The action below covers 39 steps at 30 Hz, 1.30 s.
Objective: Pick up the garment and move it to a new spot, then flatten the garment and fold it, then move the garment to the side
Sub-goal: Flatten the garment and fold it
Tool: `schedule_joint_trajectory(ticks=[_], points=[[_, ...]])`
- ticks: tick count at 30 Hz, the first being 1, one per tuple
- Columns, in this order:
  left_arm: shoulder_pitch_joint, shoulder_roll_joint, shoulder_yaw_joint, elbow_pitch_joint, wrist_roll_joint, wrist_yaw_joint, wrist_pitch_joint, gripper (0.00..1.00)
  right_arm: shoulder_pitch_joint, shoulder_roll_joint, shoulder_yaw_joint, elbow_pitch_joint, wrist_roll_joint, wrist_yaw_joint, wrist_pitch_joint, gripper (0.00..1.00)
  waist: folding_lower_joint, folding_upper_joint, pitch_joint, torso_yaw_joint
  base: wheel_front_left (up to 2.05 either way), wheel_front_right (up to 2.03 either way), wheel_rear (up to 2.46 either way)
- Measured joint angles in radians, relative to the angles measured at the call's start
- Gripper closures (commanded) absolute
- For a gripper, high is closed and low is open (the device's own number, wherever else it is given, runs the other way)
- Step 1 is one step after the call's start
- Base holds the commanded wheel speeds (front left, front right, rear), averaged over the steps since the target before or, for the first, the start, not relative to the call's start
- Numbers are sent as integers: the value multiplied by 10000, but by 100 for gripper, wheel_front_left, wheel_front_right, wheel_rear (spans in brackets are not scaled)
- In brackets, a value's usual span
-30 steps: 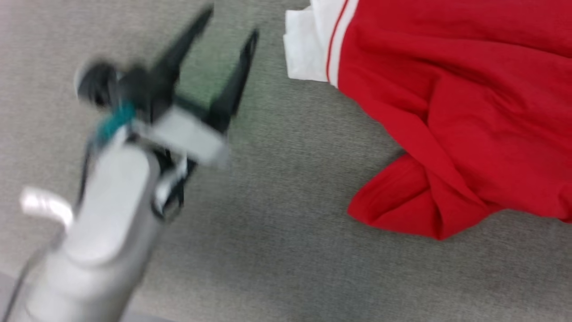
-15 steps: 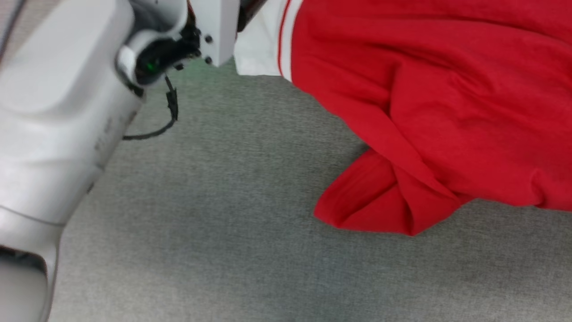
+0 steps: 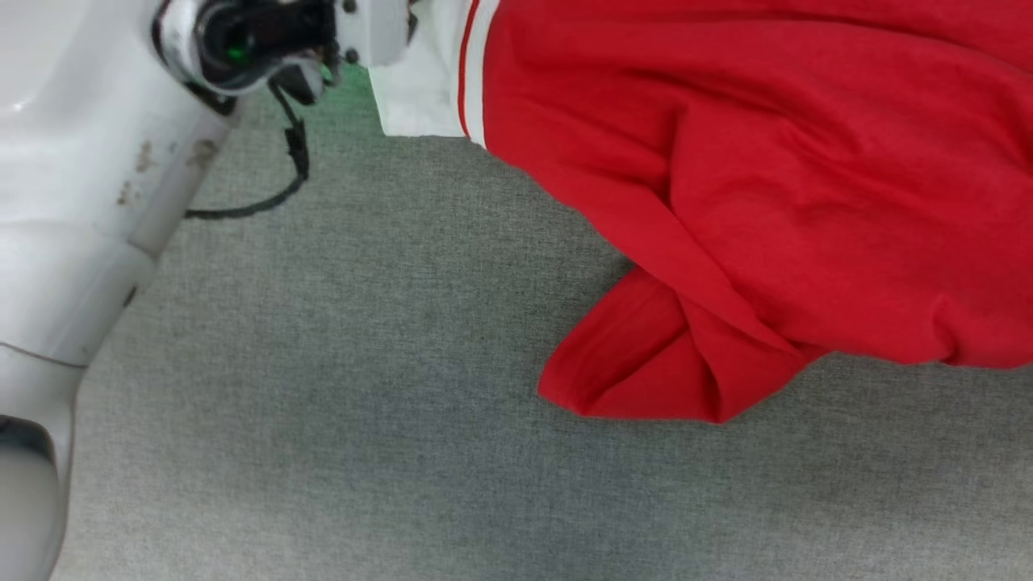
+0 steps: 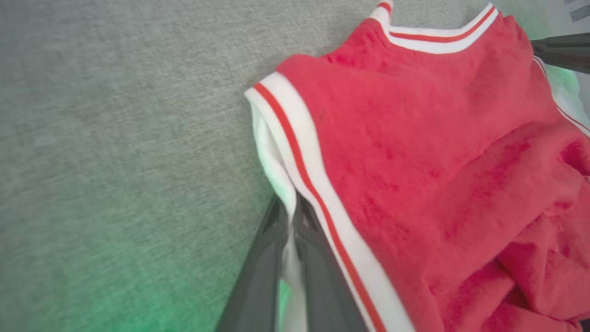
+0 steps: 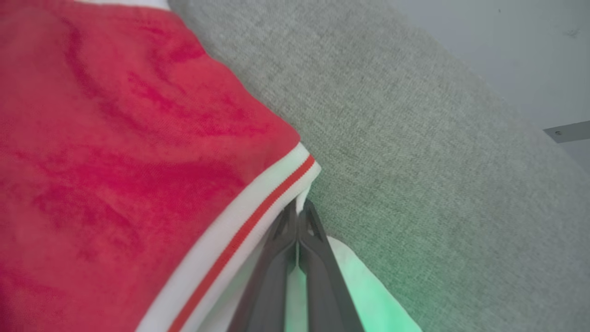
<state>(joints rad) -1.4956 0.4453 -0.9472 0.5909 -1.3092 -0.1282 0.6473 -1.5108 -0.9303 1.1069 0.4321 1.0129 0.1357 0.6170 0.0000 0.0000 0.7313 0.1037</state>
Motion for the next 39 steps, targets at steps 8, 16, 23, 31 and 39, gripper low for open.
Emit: schedule_joint_trajectory(ticks=[8, 16, 23, 31, 39], points=[[49, 159, -255, -88, -115, -8, -1666, 100, -19, 119, 378, 341, 451, -17, -1329, 100, 0, 0, -344, -65, 0, 0, 0], [-785, 255, 203, 715, 117, -10, -4435, 100, -1148, 520, -104, 1043, 311, -38, -3634, 100, 0, 0, -829, -184, 0, 0, 0], [-2847, -29, 1081, 2059, 466, -23, -6913, 100, -3243, 1592, -1615, 3283, -771, -35, -6287, 100, 0, 0, -1164, -369, 0, 0, 0], [-4186, -405, 1609, 2276, 54, -33, -8284, 100, -4806, 2892, -2451, 5440, -1791, -31, -7858, 100, 0, 0, -1738, -540, 0, 0, 0], [-1584, 671, 679, 270, -1120, -31, -7582, 100, -2753, 2545, -1302, 4811, -1476, -33, -7634, 100, 0, 0, -2223, -594, 0, 0, 0]])
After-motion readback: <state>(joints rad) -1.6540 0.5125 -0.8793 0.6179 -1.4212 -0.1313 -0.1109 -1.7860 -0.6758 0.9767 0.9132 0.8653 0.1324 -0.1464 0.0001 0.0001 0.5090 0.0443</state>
